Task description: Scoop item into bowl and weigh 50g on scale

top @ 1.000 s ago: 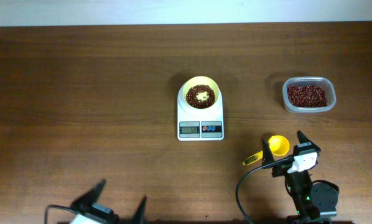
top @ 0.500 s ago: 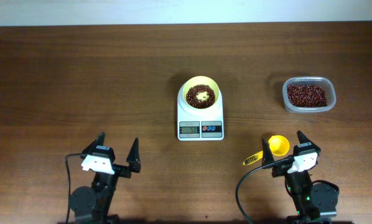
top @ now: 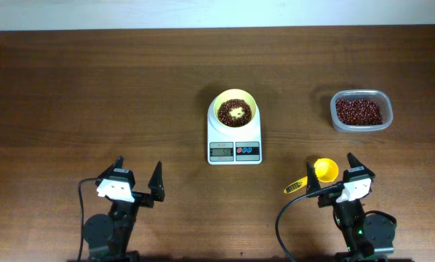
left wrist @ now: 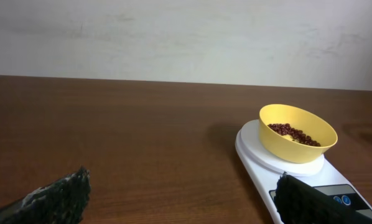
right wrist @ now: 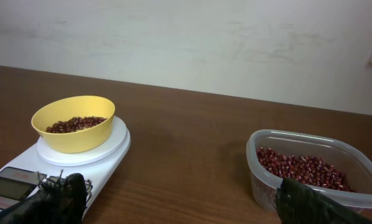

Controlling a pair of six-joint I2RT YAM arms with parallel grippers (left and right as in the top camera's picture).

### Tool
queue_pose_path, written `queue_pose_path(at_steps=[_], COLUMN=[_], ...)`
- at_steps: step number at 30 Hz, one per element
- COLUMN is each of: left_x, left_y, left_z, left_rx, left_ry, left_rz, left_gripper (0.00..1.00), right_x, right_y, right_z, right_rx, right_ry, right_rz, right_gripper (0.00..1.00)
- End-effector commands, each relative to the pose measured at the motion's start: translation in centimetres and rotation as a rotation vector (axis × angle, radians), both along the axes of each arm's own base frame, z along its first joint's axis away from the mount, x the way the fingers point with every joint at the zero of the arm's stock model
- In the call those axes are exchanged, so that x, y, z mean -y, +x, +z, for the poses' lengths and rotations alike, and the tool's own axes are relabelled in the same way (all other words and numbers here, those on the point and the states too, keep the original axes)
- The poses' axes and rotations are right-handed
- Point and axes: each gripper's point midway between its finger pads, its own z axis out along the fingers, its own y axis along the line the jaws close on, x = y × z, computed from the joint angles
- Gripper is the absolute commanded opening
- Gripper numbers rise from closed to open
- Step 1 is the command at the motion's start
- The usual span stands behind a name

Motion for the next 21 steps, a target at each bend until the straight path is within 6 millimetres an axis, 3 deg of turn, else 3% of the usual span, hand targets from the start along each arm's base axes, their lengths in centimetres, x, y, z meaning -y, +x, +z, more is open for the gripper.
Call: queue_pose_path(at_steps=[1,4,21], left_x=[-0.2,-0.6,-1.3], left_y=[0.2,0.1,0.1], left_z=[0.1,1.0,0.3], left_rx=[0.016,0.06,0.043], left_ry=[0.012,0.021,0.119], left_rz=[0.024,0.063,0.096], left_gripper=[0.99,0.99,0.99], right_x=[0.2,0.2,0.2], right_y=[0.0,0.0,0.0], right_z=[-0.3,-0.3,-0.3], right_rx=[-0.004,-0.004,-0.004], right_ry=[0.0,0.0,0.0], right_rz=[-0.01,-0.01,-0.01], right_gripper=[0.99,0.99,0.99])
